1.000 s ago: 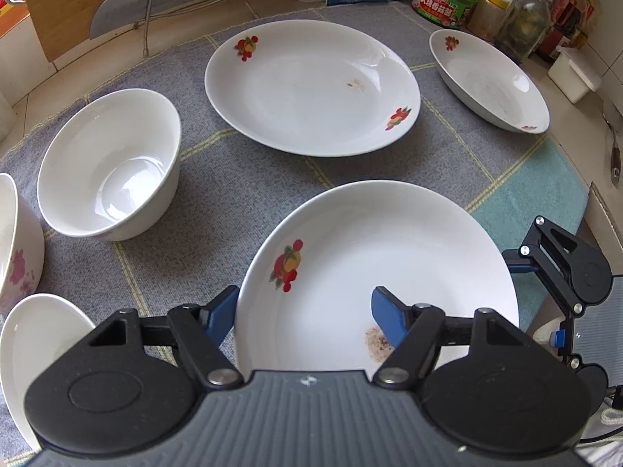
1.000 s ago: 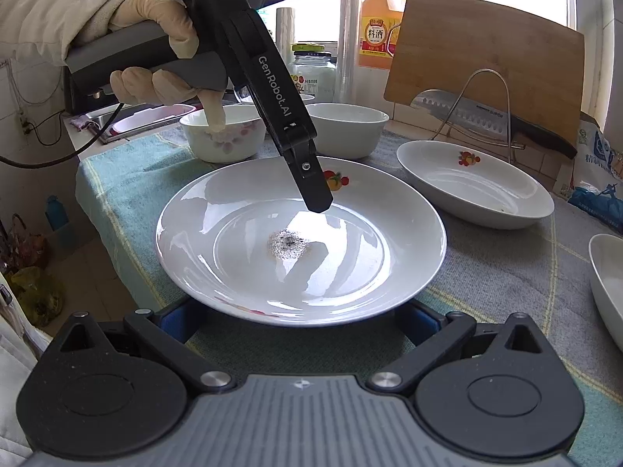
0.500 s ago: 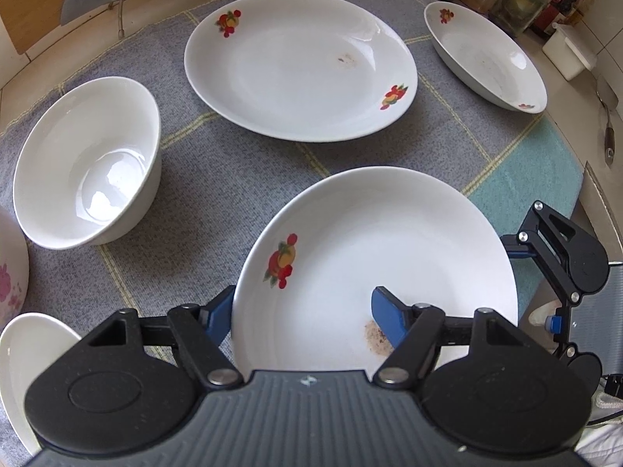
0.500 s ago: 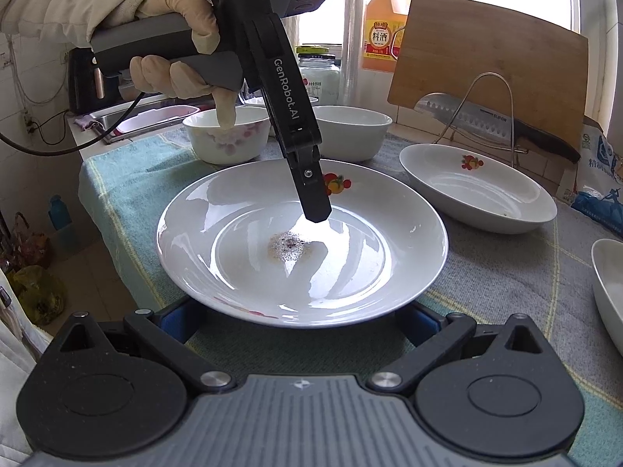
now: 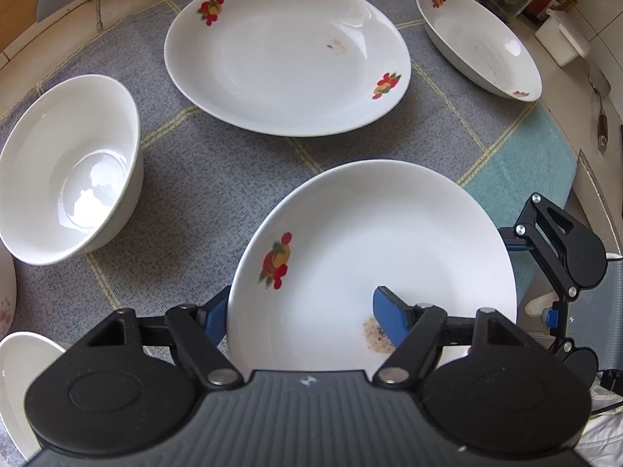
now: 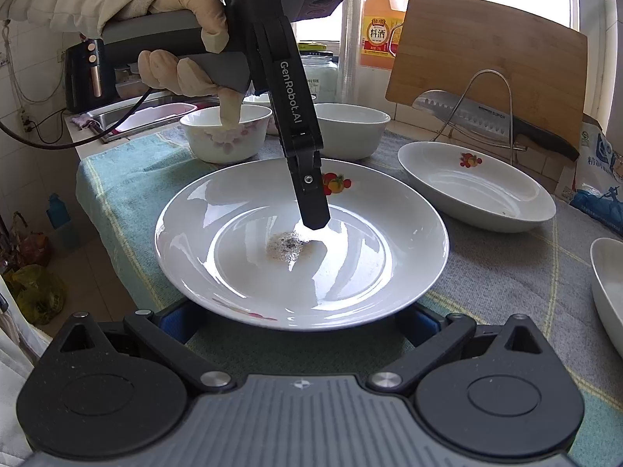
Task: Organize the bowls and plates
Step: 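Lift the stained plate with the left tool and carry it over another plate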
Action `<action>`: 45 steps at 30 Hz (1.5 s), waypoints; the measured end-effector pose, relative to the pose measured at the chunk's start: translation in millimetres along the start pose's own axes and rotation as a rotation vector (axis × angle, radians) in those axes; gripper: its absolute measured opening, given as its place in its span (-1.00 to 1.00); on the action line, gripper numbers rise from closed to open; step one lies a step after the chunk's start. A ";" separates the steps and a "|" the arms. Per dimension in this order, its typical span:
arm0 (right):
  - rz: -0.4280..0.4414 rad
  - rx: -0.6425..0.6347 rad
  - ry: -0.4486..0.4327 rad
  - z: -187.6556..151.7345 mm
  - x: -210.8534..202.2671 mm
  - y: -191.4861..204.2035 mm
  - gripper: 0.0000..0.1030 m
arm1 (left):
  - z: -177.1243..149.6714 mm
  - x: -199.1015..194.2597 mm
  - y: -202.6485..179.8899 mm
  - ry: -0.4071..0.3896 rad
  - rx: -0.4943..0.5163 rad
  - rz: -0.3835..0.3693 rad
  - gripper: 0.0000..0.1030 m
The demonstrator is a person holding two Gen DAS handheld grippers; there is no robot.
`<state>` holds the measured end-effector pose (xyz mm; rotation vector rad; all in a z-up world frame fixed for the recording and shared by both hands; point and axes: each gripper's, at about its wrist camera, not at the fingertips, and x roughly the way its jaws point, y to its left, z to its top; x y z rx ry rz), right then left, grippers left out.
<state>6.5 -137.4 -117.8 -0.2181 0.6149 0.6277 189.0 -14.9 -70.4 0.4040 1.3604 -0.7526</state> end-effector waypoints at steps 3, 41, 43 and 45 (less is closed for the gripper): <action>-0.004 0.002 0.008 0.1 -1.3 -0.4 1.00 | 1.2 -1.3 -1.9 0.001 0.008 -0.008 0.43; -0.030 -0.004 0.045 10.1 -70.6 -93.6 1.00 | 94.8 -3.5 -89.8 -0.064 0.128 -0.055 0.42; -0.037 0.009 0.042 8.3 -74.0 -100.0 1.00 | 103.3 -1.1 -95.7 -0.061 0.138 -0.060 0.42; -0.049 0.021 0.040 6.8 -76.5 -106.6 1.00 | 112.8 2.0 -102.1 -0.057 0.152 -0.064 0.42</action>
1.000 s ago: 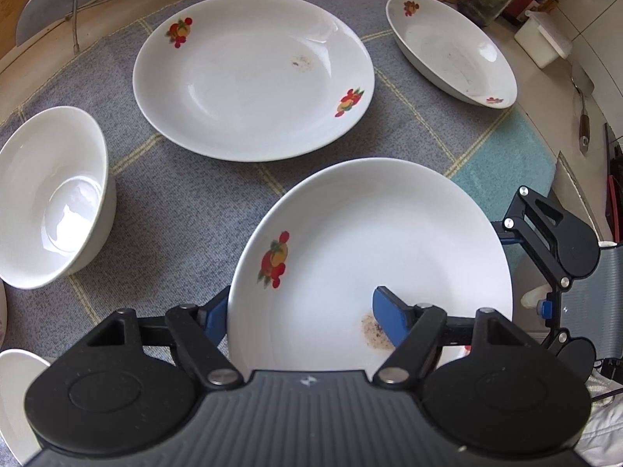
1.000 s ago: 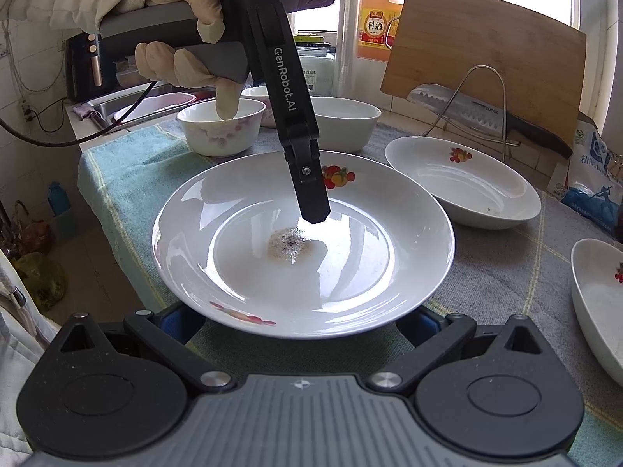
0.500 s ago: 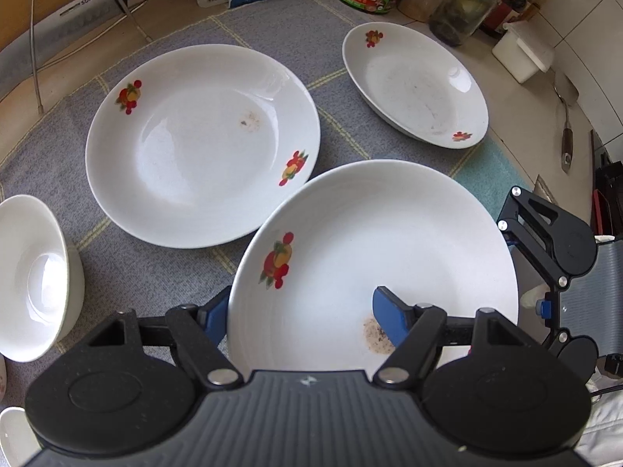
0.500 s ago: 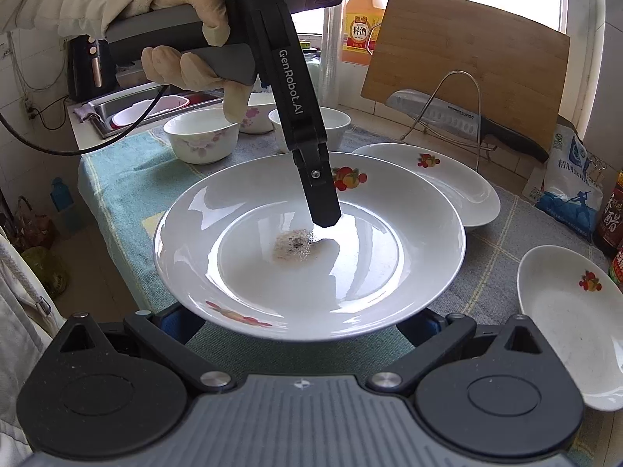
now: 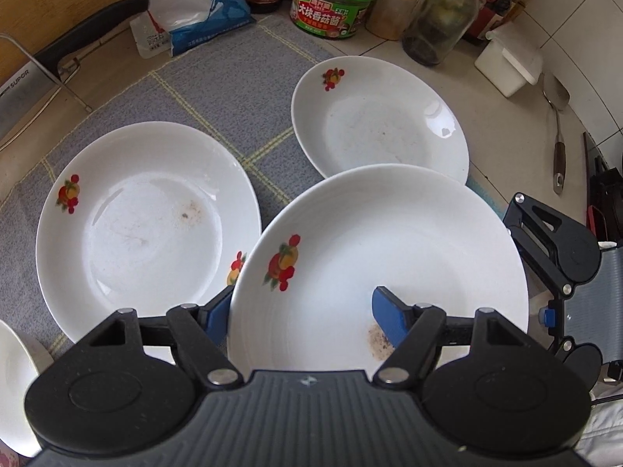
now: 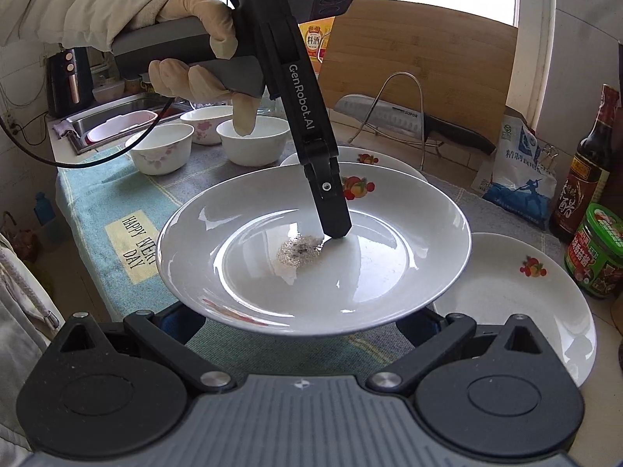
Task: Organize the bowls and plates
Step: 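Lift the stained plate with the left tool and carry it over another plate, then lower the stained plate onto the other plate and open the left tool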
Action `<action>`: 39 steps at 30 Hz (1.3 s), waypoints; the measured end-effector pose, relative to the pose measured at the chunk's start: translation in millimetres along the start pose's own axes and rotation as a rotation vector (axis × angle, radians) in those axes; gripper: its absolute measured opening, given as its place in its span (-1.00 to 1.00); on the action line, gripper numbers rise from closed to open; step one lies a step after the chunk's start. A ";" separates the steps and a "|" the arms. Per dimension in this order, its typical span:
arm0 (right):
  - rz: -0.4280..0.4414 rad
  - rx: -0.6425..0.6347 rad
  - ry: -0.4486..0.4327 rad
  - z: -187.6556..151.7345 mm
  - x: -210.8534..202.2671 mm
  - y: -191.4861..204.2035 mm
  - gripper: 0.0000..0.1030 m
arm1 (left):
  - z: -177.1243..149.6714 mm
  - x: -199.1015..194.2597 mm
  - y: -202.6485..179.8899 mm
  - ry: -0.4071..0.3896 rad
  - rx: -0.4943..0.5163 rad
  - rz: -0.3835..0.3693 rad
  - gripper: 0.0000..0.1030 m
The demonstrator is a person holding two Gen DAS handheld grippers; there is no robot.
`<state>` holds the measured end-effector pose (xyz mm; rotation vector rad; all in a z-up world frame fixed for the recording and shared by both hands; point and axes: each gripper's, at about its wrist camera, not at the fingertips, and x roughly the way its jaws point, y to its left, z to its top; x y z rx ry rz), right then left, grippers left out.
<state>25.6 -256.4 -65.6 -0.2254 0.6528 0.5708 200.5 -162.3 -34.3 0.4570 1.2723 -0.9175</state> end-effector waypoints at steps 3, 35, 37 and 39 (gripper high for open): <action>-0.016 0.014 -0.002 -2.3 -3.5 -9.9 1.00 | 13.0 7.1 -3.0 0.003 0.017 -0.007 0.43; -0.170 0.290 -0.014 -35.5 -24.3 -100.4 1.00 | 126.3 80.3 -40.4 0.042 0.223 -0.081 0.52; -0.179 0.292 -0.011 -35.2 -24.3 -102.0 1.00 | 129.8 84.1 -39.3 0.044 0.221 -0.085 0.52; -0.186 0.298 -0.003 -34.5 -23.7 -104.5 1.00 | 133.5 87.3 -38.8 0.043 0.224 -0.084 0.52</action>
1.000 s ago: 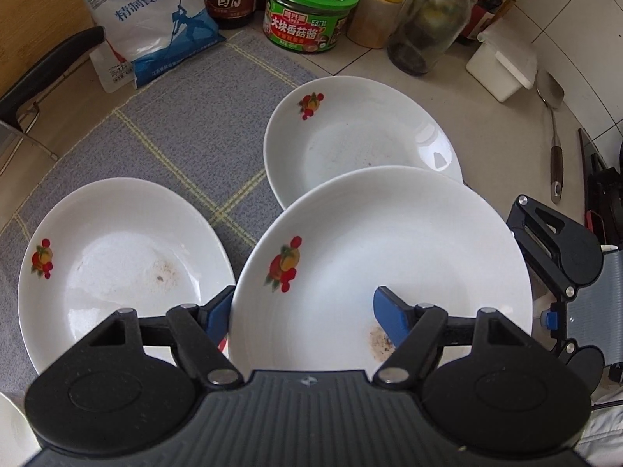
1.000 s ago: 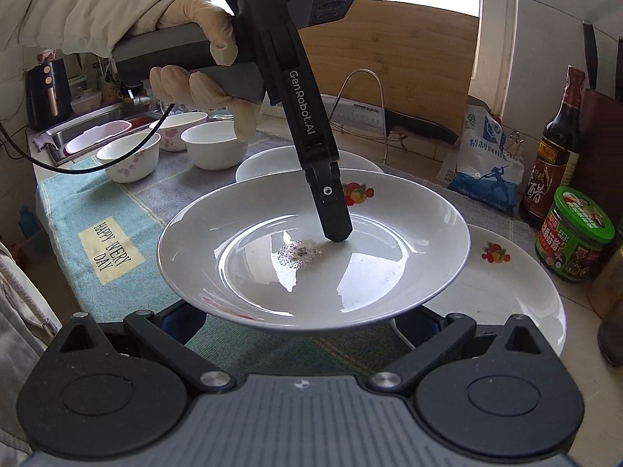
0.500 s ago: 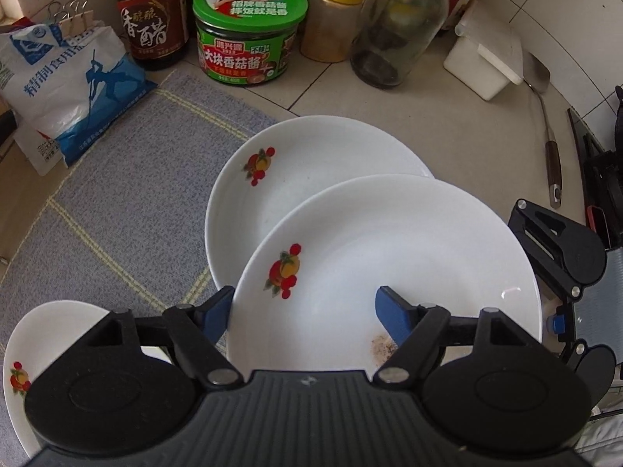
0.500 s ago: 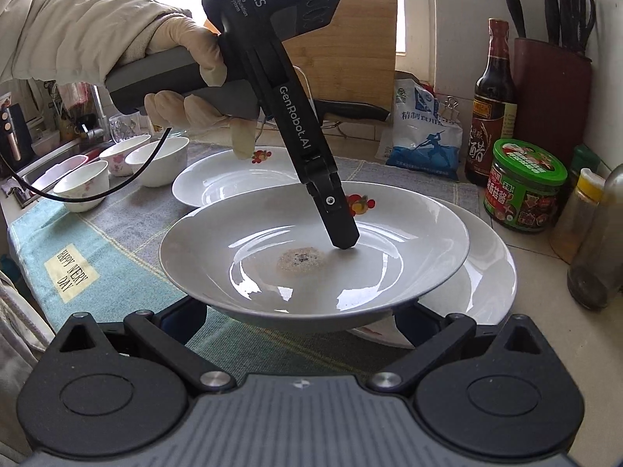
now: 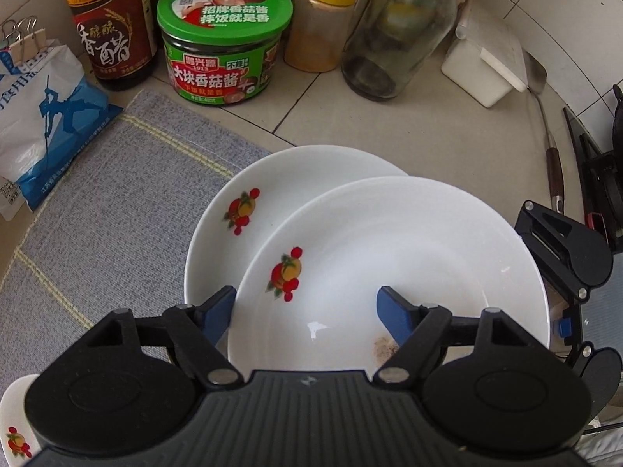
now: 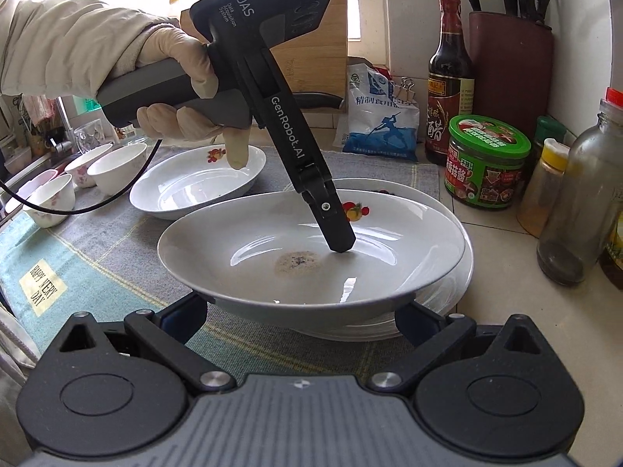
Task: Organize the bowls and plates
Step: 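Lower the stained plate onto the other plate and open the left tool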
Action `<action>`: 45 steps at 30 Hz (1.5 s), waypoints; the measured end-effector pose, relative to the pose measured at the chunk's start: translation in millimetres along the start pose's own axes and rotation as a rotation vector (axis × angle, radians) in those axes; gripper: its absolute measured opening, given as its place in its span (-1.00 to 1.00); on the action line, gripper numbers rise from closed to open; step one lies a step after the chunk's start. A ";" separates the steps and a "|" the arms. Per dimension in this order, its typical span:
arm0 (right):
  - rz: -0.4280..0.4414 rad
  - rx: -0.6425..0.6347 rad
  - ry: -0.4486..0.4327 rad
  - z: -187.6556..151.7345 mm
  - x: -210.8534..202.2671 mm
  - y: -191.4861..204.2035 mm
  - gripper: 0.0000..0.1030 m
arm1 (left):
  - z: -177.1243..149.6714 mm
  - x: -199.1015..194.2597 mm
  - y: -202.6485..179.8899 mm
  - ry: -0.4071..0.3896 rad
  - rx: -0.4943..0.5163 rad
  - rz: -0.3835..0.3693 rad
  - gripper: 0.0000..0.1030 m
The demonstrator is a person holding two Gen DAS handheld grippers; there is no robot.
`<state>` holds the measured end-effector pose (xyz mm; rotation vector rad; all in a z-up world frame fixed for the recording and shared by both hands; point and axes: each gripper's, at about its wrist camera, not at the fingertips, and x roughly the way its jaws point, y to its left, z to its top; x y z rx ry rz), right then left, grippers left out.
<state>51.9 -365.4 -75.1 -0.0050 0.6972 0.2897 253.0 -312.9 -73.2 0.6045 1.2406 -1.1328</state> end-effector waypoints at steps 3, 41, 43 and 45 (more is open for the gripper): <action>-0.030 -0.002 0.020 3.8 2.4 -1.1 1.00 | 3.8 3.2 1.3 -0.006 0.009 0.007 0.51; -0.186 -0.080 0.066 -3.9 -12.0 17.0 1.00 | -25.6 -37.7 -7.9 -0.150 -0.025 0.206 0.57; -0.203 -0.075 0.059 -6.4 -15.6 19.5 1.00 | -37.8 -49.0 -13.6 -0.211 -0.038 0.227 0.57; -0.229 -0.070 0.048 -8.9 -20.6 22.1 1.00 | -54.2 -59.9 -23.2 -0.274 -0.054 0.258 0.57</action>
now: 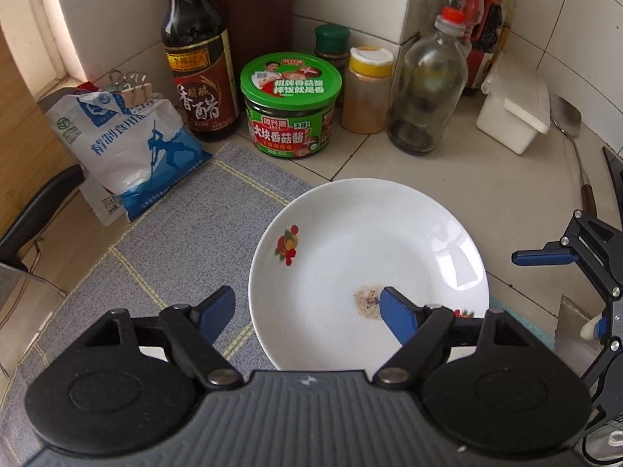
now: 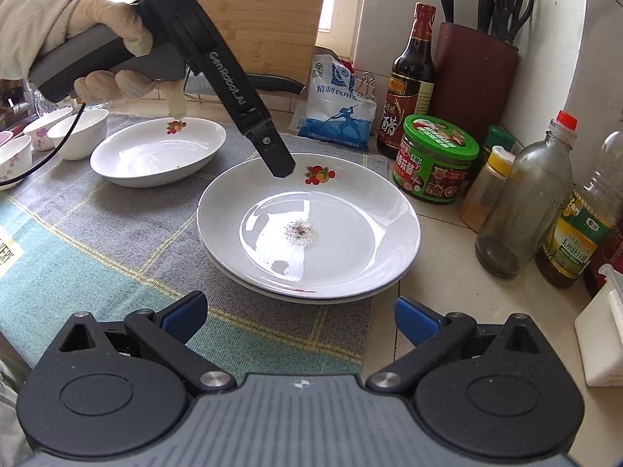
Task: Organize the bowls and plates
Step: 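Lower the stained plate onto the other plate and open the left tool, then move the left tool to the next white plate while the right tool reaches toward it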
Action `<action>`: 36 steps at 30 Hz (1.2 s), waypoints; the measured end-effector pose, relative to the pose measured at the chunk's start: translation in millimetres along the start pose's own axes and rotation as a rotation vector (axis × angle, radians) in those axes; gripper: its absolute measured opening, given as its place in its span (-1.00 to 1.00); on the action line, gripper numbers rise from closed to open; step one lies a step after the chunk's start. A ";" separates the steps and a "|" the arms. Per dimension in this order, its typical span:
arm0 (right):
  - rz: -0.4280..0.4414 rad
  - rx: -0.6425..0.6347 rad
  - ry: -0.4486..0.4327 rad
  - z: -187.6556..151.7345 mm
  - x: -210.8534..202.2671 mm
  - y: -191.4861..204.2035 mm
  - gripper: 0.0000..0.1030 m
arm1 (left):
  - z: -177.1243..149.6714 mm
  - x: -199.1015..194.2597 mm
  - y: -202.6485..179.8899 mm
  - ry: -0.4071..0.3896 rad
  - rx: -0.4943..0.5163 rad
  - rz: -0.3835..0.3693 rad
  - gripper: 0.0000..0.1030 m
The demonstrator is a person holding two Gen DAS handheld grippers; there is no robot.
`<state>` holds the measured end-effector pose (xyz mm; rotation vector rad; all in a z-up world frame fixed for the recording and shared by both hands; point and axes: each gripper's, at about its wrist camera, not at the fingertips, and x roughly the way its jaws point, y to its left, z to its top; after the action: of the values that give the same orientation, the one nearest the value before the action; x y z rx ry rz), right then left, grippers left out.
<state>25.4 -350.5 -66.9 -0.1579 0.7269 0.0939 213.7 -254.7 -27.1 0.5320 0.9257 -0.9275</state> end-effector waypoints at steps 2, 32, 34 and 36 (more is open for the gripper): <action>-0.014 0.016 -0.018 -1.9 -5.4 -0.6 1.00 | -15.8 -17.5 -8.0 -0.055 -0.024 0.037 0.58; 0.047 -0.053 -0.034 63.3 28.0 107.2 1.00 | -196.8 -64.6 51.6 -0.085 -0.352 0.287 0.63; 0.040 -0.037 -0.021 68.7 30.5 112.3 1.00 | -199.8 -62.0 57.5 -0.091 -0.340 0.267 0.63; 0.020 -0.031 -0.005 75.7 33.0 119.0 1.00 | -202.7 -58.9 62.6 -0.100 -0.337 0.245 0.63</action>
<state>82.8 -219.0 -46.4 -0.1799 0.7220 0.1250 162.2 -47.6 -81.4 0.2989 0.8810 -0.5571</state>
